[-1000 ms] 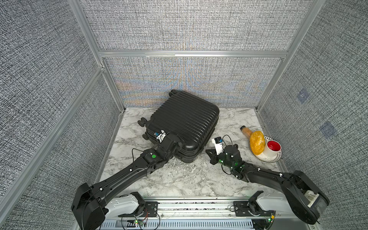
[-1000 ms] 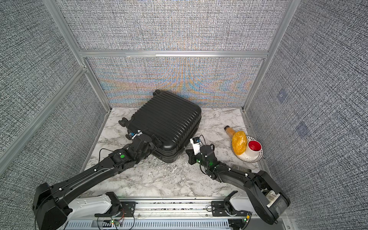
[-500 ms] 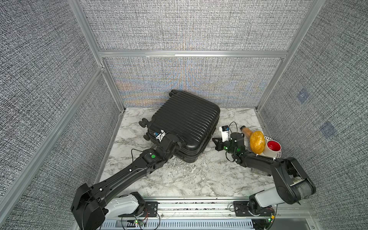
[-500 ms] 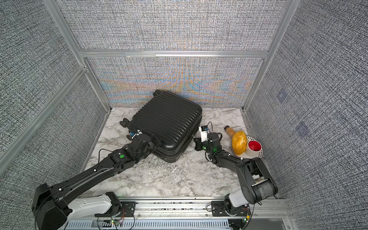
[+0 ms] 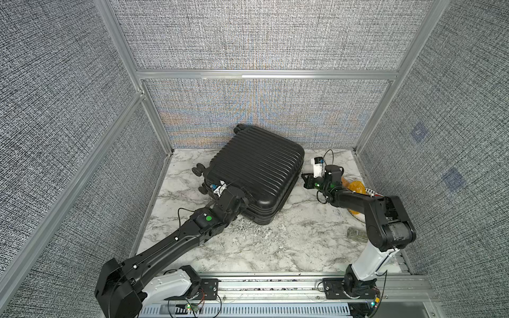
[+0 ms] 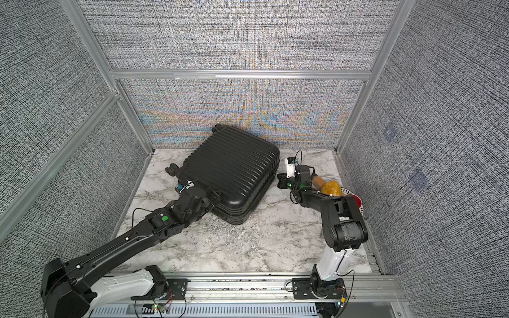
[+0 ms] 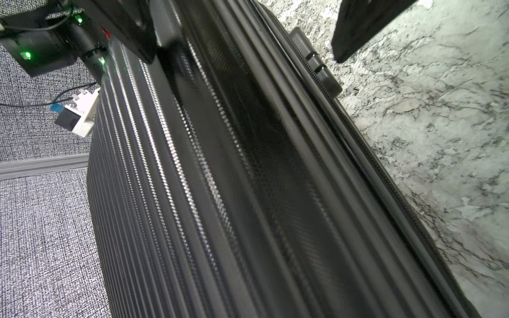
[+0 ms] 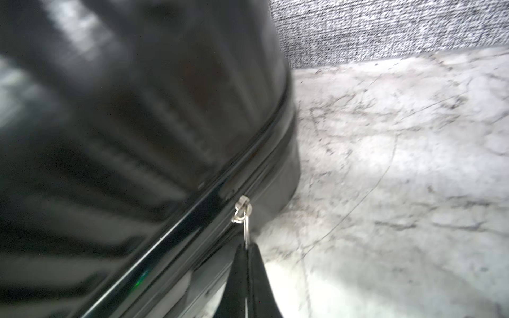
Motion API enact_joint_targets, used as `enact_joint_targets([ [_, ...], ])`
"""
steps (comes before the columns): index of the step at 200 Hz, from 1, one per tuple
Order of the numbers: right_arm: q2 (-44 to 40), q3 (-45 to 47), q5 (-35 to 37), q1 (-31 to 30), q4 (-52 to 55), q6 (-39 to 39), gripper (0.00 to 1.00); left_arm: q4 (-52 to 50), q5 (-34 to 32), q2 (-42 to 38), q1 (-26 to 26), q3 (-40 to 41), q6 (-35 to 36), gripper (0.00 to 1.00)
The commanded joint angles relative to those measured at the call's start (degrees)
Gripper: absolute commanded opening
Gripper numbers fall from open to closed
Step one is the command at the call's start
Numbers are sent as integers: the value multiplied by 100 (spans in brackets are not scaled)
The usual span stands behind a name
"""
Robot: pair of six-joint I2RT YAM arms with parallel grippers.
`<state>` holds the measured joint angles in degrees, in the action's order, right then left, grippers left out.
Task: Open the suitcase zippers
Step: Unzip the zipper on the suitcase, then adjust the suitcase at the center of the board.
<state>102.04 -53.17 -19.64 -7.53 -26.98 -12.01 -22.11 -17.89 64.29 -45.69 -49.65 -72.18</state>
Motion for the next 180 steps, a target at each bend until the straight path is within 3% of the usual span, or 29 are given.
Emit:
enact_joint_targets([
  [1, 243, -361, -108, 132, 321, 133, 0, -735, 121, 40, 98, 83, 237, 99],
  [23, 417, -640, -391, 171, 524, 188, 0, -843, 150, -76, 231, -147, 582, 99],
  [49, 283, -454, -636, 132, 410, 7, 0, -2056, -786, -686, 266, -639, 824, 98],
  [63, 195, -326, -628, 100, 378, -58, 0, -2427, -951, -1008, 410, -593, 850, 94],
  [99, -54, 36, -596, -68, 273, -168, 0, -2890, -351, -1026, 1393, -387, 994, 87],
  [134, -377, 434, -451, -143, 155, -299, 0, -2524, 378, -600, 2584, -308, 1483, 82],
  [180, -1129, 1380, -250, -354, -135, -455, 0, -1726, 919, 608, 3215, -707, 1993, 81],
])
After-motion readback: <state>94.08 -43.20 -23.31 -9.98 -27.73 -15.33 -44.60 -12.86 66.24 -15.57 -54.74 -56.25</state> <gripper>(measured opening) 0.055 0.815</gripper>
